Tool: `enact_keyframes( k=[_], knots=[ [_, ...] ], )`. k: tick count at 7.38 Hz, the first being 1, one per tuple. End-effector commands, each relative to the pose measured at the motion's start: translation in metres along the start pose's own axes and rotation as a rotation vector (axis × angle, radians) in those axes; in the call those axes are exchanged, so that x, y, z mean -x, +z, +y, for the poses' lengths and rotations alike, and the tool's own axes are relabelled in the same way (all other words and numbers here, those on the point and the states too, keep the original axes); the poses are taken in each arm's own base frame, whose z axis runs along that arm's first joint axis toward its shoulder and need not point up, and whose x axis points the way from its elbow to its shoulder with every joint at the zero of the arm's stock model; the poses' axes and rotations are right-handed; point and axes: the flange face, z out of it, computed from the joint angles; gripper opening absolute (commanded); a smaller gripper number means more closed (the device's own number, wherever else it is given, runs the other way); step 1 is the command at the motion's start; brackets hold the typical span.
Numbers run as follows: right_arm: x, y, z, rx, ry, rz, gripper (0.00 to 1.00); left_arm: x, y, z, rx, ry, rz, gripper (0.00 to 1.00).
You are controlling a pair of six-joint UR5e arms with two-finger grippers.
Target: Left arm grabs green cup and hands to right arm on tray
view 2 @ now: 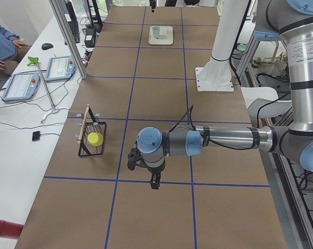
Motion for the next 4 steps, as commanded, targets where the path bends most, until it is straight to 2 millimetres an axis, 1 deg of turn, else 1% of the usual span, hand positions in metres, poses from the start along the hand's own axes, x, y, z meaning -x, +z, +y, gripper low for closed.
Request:
enact_keyframes(
  k=[1, 2, 3, 4],
  knots=[
    [-0.039, 0.011, 0.049, 0.027, 0.083, 0.002, 1.0, 0.001, -0.001, 0.001, -0.001, -0.006, -0.001, 1.0],
    [-0.044, 0.012, 0.058, 0.026, 0.105, -0.003, 1.0, 0.004, -0.004, 0.002, -0.01, -0.017, -0.002, 1.0],
    [-0.049, 0.019, 0.07, 0.041, 0.133, -0.013, 1.0, 0.005, -0.005, 0.002, -0.013, -0.02, -0.002, 1.0],
    [-0.048, 0.022, 0.075, 0.04, 0.148, -0.052, 1.0, 0.005, -0.005, 0.002, -0.013, -0.02, -0.002, 1.0]
  ],
)
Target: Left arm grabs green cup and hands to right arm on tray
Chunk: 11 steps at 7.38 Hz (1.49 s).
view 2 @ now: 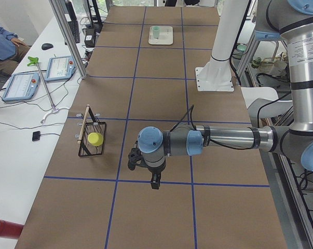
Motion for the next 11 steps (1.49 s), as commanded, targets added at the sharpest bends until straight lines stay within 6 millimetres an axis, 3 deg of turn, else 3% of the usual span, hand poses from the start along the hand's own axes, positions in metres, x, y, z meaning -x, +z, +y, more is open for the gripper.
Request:
enact_keyframes(
  k=[1, 7, 11],
  knots=[
    [-0.004, 0.006, 0.01, 0.006, 0.027, -0.038, 1.0, 0.001, -0.001, 0.0, -0.001, -0.003, 0.0, 1.0],
    [-0.002, 0.002, 0.006, -0.003, 0.02, -0.038, 1.0, -0.005, -0.011, -0.009, -0.023, 0.008, -0.008, 1.0],
    [-0.003, 0.004, 0.007, 0.002, 0.024, -0.039, 1.0, 0.004, -0.02, -0.006, -0.043, -0.014, -0.013, 1.0]
  ],
)
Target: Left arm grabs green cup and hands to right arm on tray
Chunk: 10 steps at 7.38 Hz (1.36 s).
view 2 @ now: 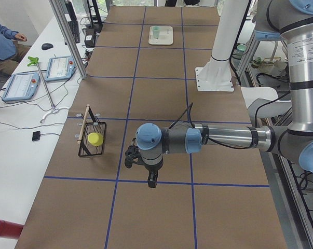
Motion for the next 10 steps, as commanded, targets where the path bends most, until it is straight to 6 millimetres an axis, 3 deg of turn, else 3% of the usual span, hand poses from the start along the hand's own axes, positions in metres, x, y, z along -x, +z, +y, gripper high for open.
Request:
enact_keyframes(
  k=[1, 10],
  knots=[
    [-0.0011, 0.0015, 0.0006, 0.003, 0.002, -0.001, 1.0, 0.0013, -0.0084, -0.004, -0.019, 0.001, -0.003, 1.0],
    [-0.0025, 0.0037, 0.0024, 0.008, 0.006, -0.001, 1.0, 0.005, -0.0043, -0.0019, -0.045, 0.029, -0.008, 1.0]
  ],
)
